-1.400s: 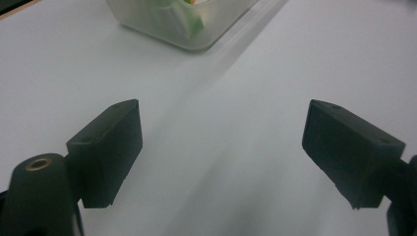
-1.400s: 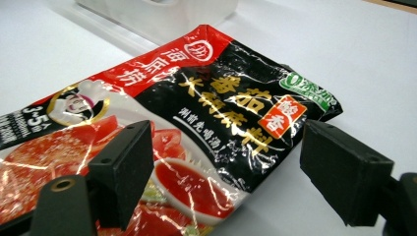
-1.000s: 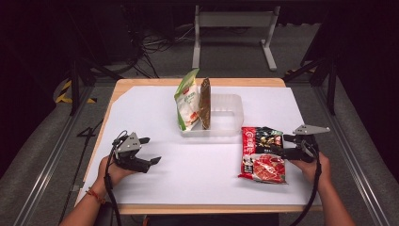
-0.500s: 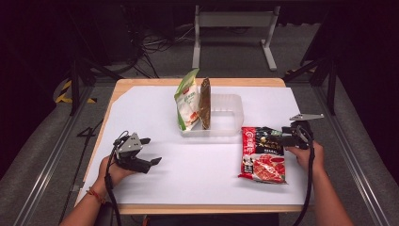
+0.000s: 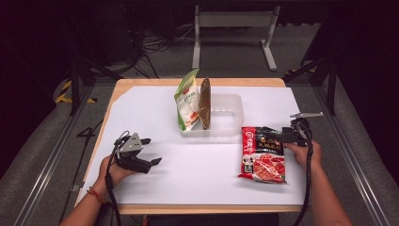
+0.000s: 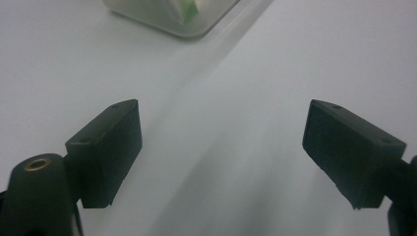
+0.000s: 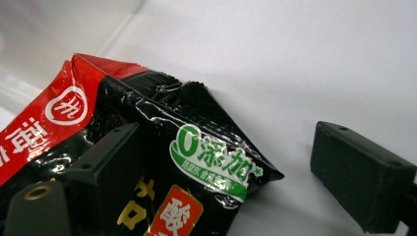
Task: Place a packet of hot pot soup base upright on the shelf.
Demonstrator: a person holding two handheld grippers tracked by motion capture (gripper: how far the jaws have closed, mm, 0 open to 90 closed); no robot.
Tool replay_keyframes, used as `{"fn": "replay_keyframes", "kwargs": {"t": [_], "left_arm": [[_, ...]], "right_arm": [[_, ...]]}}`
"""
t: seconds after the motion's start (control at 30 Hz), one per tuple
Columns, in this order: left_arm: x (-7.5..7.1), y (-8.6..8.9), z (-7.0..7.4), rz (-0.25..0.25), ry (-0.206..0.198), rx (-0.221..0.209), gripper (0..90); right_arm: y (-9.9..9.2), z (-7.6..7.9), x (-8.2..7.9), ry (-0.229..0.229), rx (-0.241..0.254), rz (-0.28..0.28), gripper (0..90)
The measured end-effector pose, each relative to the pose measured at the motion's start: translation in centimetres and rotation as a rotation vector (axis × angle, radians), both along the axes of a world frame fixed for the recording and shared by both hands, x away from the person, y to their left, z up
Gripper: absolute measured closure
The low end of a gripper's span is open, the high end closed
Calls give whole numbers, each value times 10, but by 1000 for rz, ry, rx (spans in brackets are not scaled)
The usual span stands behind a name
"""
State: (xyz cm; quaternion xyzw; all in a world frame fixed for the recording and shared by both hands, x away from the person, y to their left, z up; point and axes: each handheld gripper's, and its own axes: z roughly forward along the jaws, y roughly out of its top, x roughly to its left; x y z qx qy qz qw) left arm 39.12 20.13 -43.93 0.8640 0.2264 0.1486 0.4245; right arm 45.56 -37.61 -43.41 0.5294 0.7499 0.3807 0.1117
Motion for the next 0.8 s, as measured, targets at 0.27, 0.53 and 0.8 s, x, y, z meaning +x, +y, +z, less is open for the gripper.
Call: {"fn": "replay_keyframes", "kwargs": {"t": [0.27,0.53,0.8], "left_arm": [[0,-1,-1,-4,8,9,155],[1,-3,-2,-9,11,18,156],[2,-2,-2,-7,18,23,156]], "right_arm": [[9,-1,1,1,41,32,273],[3,-2,0,19,94,29,504],[-5,-3,-2,24,163,28,664]]}}
